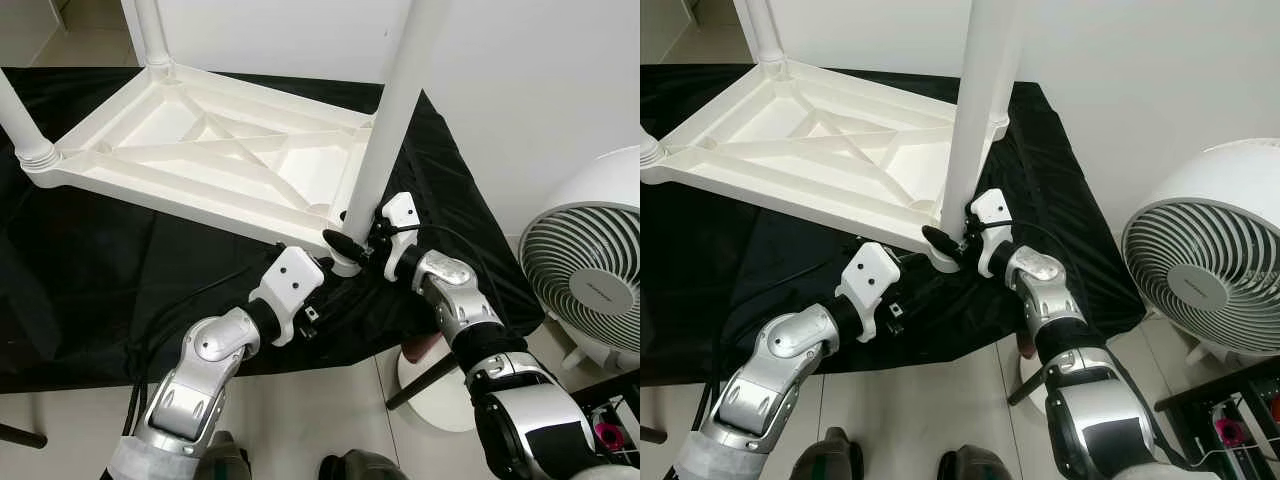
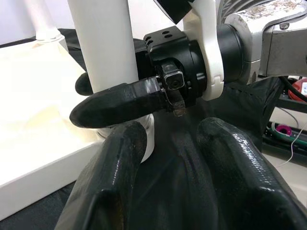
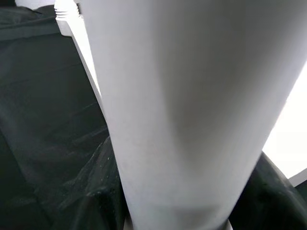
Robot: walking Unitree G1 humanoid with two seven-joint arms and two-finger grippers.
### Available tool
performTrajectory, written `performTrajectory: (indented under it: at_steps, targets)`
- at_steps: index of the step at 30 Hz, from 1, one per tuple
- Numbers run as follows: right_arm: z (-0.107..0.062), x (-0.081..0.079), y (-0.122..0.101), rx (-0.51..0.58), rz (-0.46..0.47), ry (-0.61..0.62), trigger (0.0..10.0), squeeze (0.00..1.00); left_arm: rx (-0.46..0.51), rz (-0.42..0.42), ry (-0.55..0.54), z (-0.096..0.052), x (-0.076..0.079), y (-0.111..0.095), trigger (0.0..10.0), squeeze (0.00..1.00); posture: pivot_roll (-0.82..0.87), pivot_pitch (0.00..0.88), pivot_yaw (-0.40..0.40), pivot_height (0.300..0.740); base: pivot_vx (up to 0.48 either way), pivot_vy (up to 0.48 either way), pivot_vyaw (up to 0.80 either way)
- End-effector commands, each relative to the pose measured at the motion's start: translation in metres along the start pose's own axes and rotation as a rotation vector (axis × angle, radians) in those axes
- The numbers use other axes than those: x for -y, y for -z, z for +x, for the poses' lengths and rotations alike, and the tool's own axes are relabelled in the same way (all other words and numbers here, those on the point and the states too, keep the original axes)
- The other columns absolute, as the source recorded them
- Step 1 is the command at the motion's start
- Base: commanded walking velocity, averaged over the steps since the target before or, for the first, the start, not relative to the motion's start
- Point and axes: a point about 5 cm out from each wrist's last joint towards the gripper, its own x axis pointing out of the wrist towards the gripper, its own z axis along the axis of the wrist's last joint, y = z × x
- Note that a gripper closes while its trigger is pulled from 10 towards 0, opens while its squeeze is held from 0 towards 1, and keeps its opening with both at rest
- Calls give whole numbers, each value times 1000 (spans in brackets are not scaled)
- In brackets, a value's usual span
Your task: Building children table
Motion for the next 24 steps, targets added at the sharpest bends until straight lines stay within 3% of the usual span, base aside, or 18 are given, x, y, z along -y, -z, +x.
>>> performTrajectory:
  at_steps: [1,6,11,17,22,24]
  targets:
    - [-3,-1,11,-43,6,66,10000,0,-6,0,-48,0,-1,0,10000,0,61,49,-58,740,0,0,0]
    - [-4,2,10,-38,-20,209,10000,0,-5,-3,-43,0,0,0,10000,0,55,51,-57,740,0,0,0]
    - [-6,0,9,-10,29,314,10000,0,-5,-4,-41,1,0,0,10000,0,48,50,-58,740,0,0,0]
    - [-15,-9,8,5,99,719,10000,0,0,-11,-31,4,2,0,10000,0,30,49,-52,740,0,0,0]
    - [-10,-24,6,26,127,771,10000,0,2,-11,-25,5,2,0,10000,0,29,49,-52,740,0,0,0]
    - [-4,-33,3,36,124,726,10000,0,2,-10,-25,6,2,0,10000,0,28,48,-51,740,0,0,0]
